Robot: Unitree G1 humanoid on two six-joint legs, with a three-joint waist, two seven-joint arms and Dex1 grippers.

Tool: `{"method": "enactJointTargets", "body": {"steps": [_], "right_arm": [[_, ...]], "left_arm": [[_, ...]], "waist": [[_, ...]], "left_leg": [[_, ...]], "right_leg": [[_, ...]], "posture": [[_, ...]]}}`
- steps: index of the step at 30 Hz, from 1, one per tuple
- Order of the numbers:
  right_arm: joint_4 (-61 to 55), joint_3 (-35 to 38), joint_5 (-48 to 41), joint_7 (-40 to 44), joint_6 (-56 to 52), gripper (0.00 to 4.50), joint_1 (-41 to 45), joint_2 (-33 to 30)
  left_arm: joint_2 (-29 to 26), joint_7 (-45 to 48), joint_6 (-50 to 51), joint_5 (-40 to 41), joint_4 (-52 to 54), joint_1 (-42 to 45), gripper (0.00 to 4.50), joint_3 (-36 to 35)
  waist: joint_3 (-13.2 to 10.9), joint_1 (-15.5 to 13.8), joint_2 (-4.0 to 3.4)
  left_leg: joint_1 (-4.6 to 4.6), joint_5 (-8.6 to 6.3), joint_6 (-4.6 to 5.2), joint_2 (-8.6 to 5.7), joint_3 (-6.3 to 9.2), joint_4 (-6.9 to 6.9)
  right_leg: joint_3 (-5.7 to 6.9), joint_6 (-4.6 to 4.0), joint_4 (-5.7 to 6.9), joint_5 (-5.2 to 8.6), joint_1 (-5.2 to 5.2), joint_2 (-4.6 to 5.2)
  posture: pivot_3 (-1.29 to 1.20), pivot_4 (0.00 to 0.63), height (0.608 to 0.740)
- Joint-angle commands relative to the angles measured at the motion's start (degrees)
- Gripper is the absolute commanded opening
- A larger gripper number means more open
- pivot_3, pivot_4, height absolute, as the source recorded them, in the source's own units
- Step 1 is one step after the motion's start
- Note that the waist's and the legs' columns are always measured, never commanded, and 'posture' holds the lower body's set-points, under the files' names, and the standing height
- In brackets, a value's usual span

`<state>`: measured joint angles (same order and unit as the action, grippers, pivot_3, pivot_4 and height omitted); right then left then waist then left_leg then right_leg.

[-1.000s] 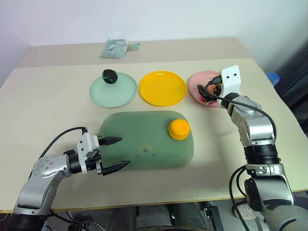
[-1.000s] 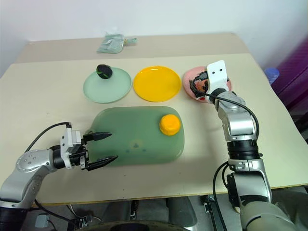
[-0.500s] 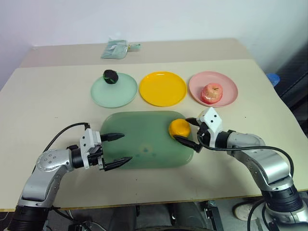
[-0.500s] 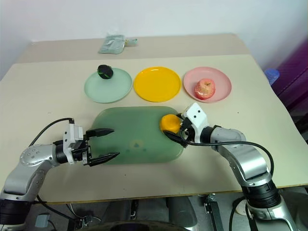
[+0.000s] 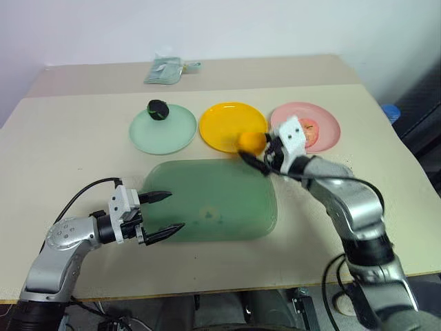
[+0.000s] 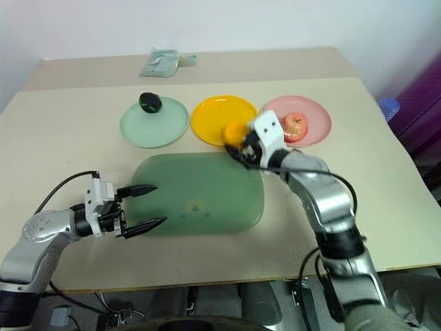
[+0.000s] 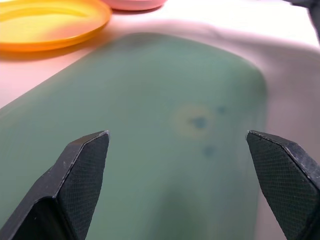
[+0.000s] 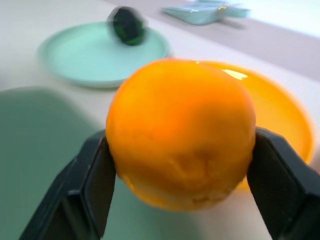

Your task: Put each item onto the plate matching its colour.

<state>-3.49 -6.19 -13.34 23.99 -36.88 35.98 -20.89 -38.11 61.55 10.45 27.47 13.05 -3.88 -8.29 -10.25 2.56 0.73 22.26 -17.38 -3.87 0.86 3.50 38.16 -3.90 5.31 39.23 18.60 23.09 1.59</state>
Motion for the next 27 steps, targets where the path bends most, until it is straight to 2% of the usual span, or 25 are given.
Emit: {"method": "enactJointTargets", "body": {"steps": [1, 2, 3, 5, 8, 11, 14, 17, 22, 27], "right_arm": [[16.03, 0.27, 3.57, -2.25, 7.17, 3.58, 8.78, 3.65], [19.97, 0.41, 4.25, -2.26, 9.07, 4.14, 10.77, 4.41], [22.97, 0.89, 4.45, -2.13, 10.69, 4.46, 12.08, 5.03], [26.98, 1.76, 4.97, -2.23, 14.76, 4.49, 14.07, 5.91], [24.30, 1.58, 5.65, -0.55, 17.69, 4.49, 12.34, 4.86], [11.87, 2.84, 2.66, 5.50, 17.12, 4.49, 4.31, 0.29], [-2.78, 6.76, -3.55, 13.21, 12.60, 4.49, -6.80, -7.24], [-11.45, 11.83, -8.32, 18.78, 8.68, 4.49, -17.61, -14.78], [-16.35, 22.12, -14.15, 24.31, 5.33, 4.49, -33.13, -22.48], [-15.75, 25.38, -14.42, 24.62, 6.17, 4.49, -37.64, -23.47]], "left_arm": [[0.53, -1.60, 0.40, 1.05, 1.21, 0.33, 4.50, -0.93], [0.67, -2.00, 0.62, 1.07, 1.61, 0.27, 4.50, -0.82], [0.80, -2.42, 0.84, 1.08, 2.03, 0.18, 4.50, -0.74], [1.31, -4.23, 1.37, 1.03, 3.12, -0.18, 4.50, -1.06], [1.85, -6.84, 2.32, 1.41, 4.39, -0.56, 4.50, -2.31], [2.00, -9.99, 2.59, 1.47, 3.32, -0.07, 4.50, -5.25], [0.92, -13.27, 1.67, -0.18, -2.19, 1.33, 4.50, -9.78], [-0.84, -14.15, 0.18, -0.76, -7.09, 1.77, 4.50, -13.90], [-4.77, -12.54, -3.14, -2.20, -14.68, 0.42, 4.50, -18.94], [-5.36, -12.74, -3.45, -2.00, -14.01, -1.76, 4.50, -20.71]], "waist": [[0.00, 0.05, 0.00], [0.00, 0.04, -0.01], [0.00, 0.03, -0.01], [0.00, 0.05, -0.01], [0.00, 0.10, -0.01], [0.01, -0.25, 0.01], [0.00, -0.69, 0.00], [0.00, -0.56, -0.01], [0.00, 0.12, 0.00], [0.00, -0.05, 0.00]], "left_leg": [[0.02, 0.00, 0.00, -0.01, -0.04, 0.01], [0.02, 0.00, 0.00, -0.02, -0.05, 0.01], [0.05, 0.00, 0.00, -0.02, -0.04, 0.00], [0.10, 0.00, 0.00, -0.01, -0.03, -0.03], [0.14, -0.01, 0.01, 0.00, -0.05, -0.04], [0.14, 0.00, 0.01, 0.00, 0.00, -0.02], [0.16, -0.01, 0.01, 0.00, 0.05, -0.01], [0.15, -0.01, 0.02, -0.01, 0.03, 0.00], [0.05, -0.01, 0.03, 0.00, -0.03, 0.00], [-0.26, -0.02, 0.03, 0.04, -0.04, -0.01]], "right_leg": [[-0.01, 0.00, 0.00, 0.00, 0.02, 0.03], [-0.01, 0.01, 0.00, 0.00, 0.04, 0.04], [-0.01, 0.01, 0.00, 0.00, 0.06, 0.04], [0.00, 0.00, 0.00, 0.00, 0.14, 0.05], [0.00, 0.00, 0.00, 0.00, 0.19, 0.08], [0.01, 0.01, 0.00, 0.00, 0.15, 0.10], [0.05, 0.01, -0.02, 0.00, 0.12, 0.10], [0.04, 0.01, 0.00, 0.00, 0.09, 0.08], [0.01, 0.00, -0.01, 0.00, 0.02, 0.00], [-0.02, 0.00, -0.03, 0.00, -0.30, -0.04]], "posture": [[0.00, 0.150, 0.740], [0.00, 0.150, 0.740], [0.00, 0.150, 0.740], [0.00, 0.150, 0.740], [0.00, 0.150, 0.740], [0.00, 0.150, 0.740], [0.00, 0.150, 0.740], [0.00, 0.150, 0.740], [0.00, 0.150, 0.740], [0.00, 0.150, 0.740]]}}
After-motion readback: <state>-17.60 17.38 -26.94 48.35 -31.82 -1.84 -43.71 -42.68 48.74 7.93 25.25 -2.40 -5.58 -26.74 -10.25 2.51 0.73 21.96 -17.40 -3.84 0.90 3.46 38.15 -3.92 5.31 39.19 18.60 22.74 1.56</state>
